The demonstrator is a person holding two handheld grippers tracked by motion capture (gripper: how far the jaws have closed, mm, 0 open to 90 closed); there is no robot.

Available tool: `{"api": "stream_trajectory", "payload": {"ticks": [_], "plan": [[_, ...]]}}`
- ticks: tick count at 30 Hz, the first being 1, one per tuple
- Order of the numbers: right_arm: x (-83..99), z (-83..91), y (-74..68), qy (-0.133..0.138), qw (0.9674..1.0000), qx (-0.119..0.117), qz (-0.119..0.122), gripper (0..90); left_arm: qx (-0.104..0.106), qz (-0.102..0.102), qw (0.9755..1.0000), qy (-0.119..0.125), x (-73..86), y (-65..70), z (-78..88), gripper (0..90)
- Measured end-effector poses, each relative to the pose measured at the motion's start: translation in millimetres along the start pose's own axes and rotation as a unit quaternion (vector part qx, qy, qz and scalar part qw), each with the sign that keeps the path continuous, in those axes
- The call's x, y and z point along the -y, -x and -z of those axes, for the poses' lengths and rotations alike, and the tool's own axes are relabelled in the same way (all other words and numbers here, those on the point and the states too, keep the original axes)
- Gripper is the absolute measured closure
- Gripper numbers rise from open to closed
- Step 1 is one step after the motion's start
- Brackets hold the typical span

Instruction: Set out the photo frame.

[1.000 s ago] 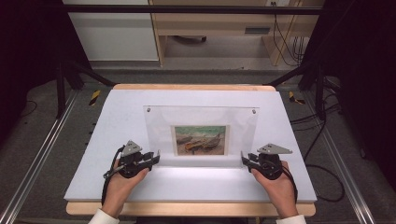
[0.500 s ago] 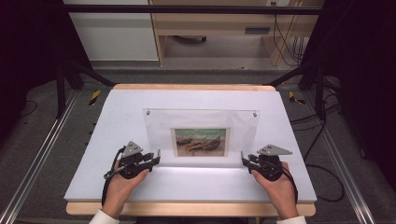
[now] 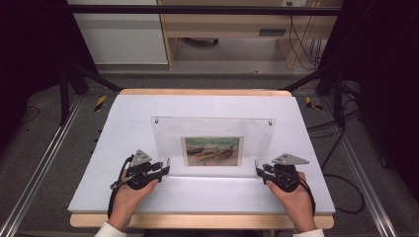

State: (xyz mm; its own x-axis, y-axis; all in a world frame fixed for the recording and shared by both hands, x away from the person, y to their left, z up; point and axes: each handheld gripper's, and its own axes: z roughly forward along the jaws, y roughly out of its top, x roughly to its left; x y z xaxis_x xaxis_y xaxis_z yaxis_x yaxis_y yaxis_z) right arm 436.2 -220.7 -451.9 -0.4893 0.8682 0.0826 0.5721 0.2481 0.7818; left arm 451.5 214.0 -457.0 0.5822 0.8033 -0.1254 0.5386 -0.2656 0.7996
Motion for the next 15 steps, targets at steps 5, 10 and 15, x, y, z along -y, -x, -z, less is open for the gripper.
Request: {"api": "stream_trajectory", "payload": {"ticks": [5,10,15], "plan": [[0.1,0.0,0.0,0.000,1.0000,0.000,0.001,65.8,0.000,-0.002,1.0000,0.000,0.0,0.0,0.0,62.6],[0.2,0.0,-0.1,0.000,1.0000,0.001,0.002,65.8,-0.001,-0.003,1.0000,0.000,-0.1,0.4,0.0,62.4],[0.4,0.1,0.0,0.000,1.0000,0.001,0.003,65.8,-0.003,-0.004,1.0000,0.000,0.0,0.8,-0.1,62.3]]}}
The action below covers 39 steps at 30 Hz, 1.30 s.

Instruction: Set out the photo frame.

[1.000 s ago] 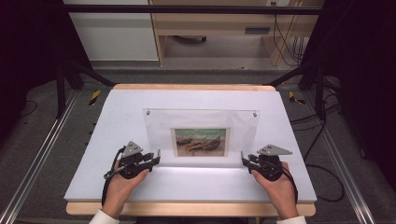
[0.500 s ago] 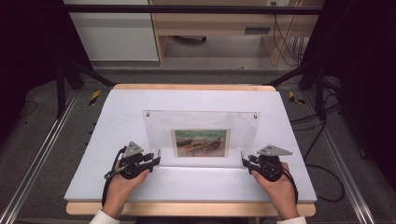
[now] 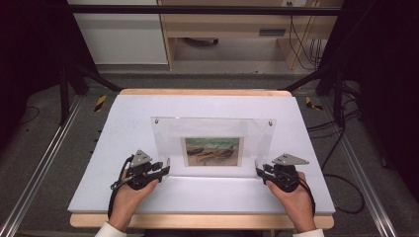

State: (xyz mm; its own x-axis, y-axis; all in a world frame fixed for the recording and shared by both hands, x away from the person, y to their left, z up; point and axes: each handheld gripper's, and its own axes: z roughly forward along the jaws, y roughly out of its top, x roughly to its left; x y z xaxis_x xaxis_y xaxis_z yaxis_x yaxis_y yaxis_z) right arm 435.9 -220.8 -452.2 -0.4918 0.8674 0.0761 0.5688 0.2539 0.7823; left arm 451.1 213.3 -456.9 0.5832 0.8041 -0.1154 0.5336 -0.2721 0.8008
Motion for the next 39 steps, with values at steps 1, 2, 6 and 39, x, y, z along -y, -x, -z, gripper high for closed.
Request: {"api": "stream_trajectory", "payload": {"ticks": [1,2,6,39], "plan": [[0.0,0.0,0.0,0.000,1.0000,0.000,0.001,65.8,-0.001,0.000,1.0000,0.000,0.0,0.3,-0.1,62.2],[0.1,0.1,-0.4,0.000,1.0000,0.000,-0.002,65.8,-0.001,-0.001,1.0000,0.000,-0.1,0.5,-0.1,62.2],[0.3,0.0,-0.2,0.001,1.0000,0.001,0.003,65.8,-0.003,-0.003,1.0000,-0.001,-0.2,1.0,-0.1,62.0],[1.1,-0.5,-1.9,0.004,0.9999,0.006,0.015,65.0,-0.011,-0.021,0.9997,-0.003,-0.9,2.4,-0.3,61.0]]}}
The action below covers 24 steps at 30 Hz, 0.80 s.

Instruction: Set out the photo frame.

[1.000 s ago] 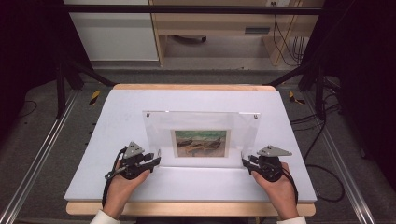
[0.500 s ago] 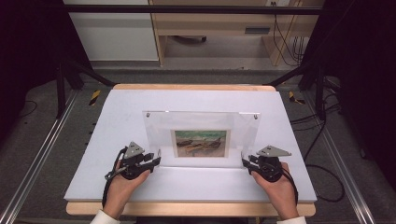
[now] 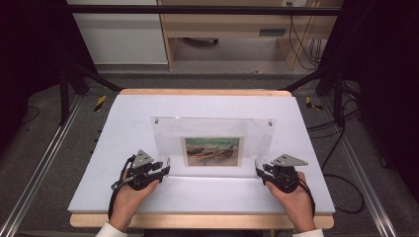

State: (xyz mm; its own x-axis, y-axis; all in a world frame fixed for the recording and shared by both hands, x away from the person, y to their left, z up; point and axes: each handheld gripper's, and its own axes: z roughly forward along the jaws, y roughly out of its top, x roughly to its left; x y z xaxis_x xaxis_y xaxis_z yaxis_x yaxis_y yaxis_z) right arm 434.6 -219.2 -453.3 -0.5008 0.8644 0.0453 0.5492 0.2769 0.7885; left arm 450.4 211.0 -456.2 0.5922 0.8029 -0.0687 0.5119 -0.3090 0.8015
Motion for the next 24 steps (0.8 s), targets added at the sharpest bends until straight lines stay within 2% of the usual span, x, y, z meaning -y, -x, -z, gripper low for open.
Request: {"api": "stream_trajectory", "payload": {"ticks": [3,6,9,14,17,24], "plan": [[0.0,-0.6,-0.4,0.004,1.0000,-0.001,0.001,61.9,0.000,-0.003,1.0000,0.008,-0.4,0.9,-0.4,58.0],[-1.0,-0.8,-1.6,0.011,0.9999,-0.004,0.004,55.3,-0.004,-0.011,0.9999,0.011,-1.3,3.4,-1.4,51.2],[-2.3,-1.7,-3.6,0.015,0.9999,-0.002,0.006,44.4,-0.002,-0.014,0.9998,0.012,-1.5,4.5,-3.3,42.3],[-3.9,-3.4,-6.7,0.019,0.9998,-0.001,0.006,29.0,-0.001,-0.016,0.9995,0.028,-3.1,5.0,-3.7,28.7],[-4.9,-4.7,-7.2,0.029,0.9994,0.001,0.019,21.7,0.003,-0.015,0.9993,0.034,-3.8,4.3,-3.9,22.0],[-7.3,-2.9,-8.9,0.055,0.9975,0.017,0.040,13.2,0.005,-0.015,0.9984,0.055,-6.2,4.2,0.0,11.8]]}}
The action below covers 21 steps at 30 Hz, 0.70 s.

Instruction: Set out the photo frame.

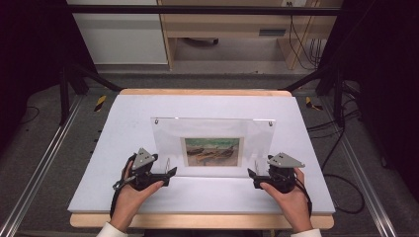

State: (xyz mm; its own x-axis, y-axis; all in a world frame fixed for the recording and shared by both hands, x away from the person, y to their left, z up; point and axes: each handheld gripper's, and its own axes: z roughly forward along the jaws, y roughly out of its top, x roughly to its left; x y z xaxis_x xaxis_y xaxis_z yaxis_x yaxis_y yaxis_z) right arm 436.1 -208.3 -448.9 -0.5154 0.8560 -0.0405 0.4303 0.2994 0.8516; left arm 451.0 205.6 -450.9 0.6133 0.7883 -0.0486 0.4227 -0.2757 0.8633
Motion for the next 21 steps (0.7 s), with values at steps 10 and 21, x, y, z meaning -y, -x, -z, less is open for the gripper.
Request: {"api": "stream_trajectory", "payload": {"ticks": [10,21], "plan": [[-1.9,12.2,1.4,0.024,0.9992,0.032,0.004,16.5,0.003,-0.001,0.9999,0.016,0.5,-4.1,13.7,10.4],[2.2,32.8,4.1,0.044,0.9976,0.053,0.001,21.1,-0.002,0.002,0.9993,0.036,3.0,-11.6,34.1,11.3]]}}
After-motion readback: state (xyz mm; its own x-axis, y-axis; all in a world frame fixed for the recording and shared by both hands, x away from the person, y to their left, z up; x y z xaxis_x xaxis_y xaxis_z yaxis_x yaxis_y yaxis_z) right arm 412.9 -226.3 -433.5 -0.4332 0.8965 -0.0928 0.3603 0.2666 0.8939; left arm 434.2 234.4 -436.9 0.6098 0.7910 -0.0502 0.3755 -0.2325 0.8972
